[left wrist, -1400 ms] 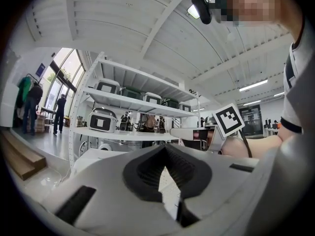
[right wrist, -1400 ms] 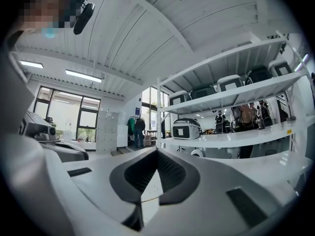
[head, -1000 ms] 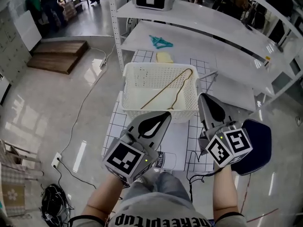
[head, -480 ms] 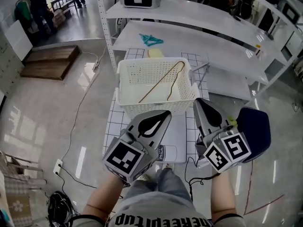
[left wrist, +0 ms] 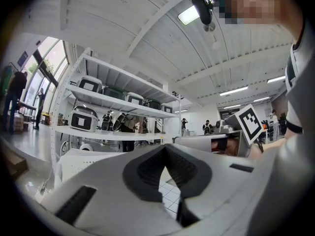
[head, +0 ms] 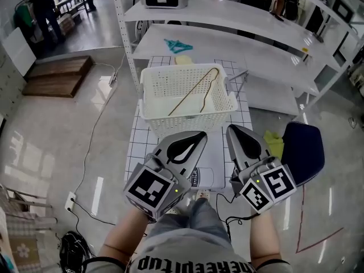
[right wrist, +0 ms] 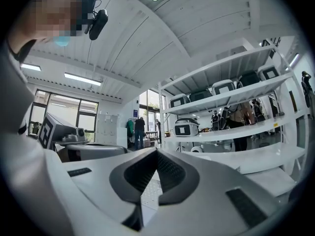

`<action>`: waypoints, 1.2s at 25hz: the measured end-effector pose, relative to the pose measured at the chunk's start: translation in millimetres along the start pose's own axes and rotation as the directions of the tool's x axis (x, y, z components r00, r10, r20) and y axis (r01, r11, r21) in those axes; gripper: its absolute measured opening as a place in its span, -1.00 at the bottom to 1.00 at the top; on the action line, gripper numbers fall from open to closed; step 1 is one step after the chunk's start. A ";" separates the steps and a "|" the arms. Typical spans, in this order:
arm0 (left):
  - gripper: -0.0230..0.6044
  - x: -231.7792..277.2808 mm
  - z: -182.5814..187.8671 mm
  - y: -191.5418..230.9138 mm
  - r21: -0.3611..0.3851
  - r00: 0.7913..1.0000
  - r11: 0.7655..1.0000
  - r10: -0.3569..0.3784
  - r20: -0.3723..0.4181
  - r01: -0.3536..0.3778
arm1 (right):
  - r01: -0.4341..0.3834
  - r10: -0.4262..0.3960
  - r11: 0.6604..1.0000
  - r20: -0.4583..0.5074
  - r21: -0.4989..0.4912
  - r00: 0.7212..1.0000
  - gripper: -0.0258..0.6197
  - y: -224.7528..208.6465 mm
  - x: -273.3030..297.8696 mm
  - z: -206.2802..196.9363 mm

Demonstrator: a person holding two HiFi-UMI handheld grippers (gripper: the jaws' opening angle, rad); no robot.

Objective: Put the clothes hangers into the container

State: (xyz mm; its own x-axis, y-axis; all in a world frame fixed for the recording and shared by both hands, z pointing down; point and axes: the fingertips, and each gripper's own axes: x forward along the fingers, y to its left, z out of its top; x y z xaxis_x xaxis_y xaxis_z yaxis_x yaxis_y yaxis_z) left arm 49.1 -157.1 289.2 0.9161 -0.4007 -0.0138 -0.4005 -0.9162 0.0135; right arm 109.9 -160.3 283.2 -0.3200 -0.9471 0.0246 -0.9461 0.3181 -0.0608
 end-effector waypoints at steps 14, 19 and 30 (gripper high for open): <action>-0.87 -10.6 -2.9 -7.5 0.015 1.000 1.000 -0.007 0.005 0.007 | -0.046 0.046 0.999 0.006 0.020 0.999 -0.92 26.0 -10.8 -11.4; -0.87 -10.2 0.7 -7.5 0.002 1.000 1.000 -0.009 0.005 0.009 | -0.057 0.057 0.998 0.004 0.010 0.998 -0.92 30.4 -9.2 -9.9; -0.87 -12.2 1.1 -3.2 0.010 1.000 1.000 -0.014 0.014 0.014 | -0.064 0.064 0.998 -0.001 0.001 0.998 -0.92 36.6 -5.2 -10.8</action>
State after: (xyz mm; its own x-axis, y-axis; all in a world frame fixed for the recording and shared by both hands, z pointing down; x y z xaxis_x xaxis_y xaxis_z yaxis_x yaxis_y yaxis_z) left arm 39.2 -149.3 288.3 0.9212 -0.3881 -0.0279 -0.3882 -0.9216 0.0033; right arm 76.4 -143.2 291.7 -0.3796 -0.9249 0.0215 -0.9238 0.3776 -0.0634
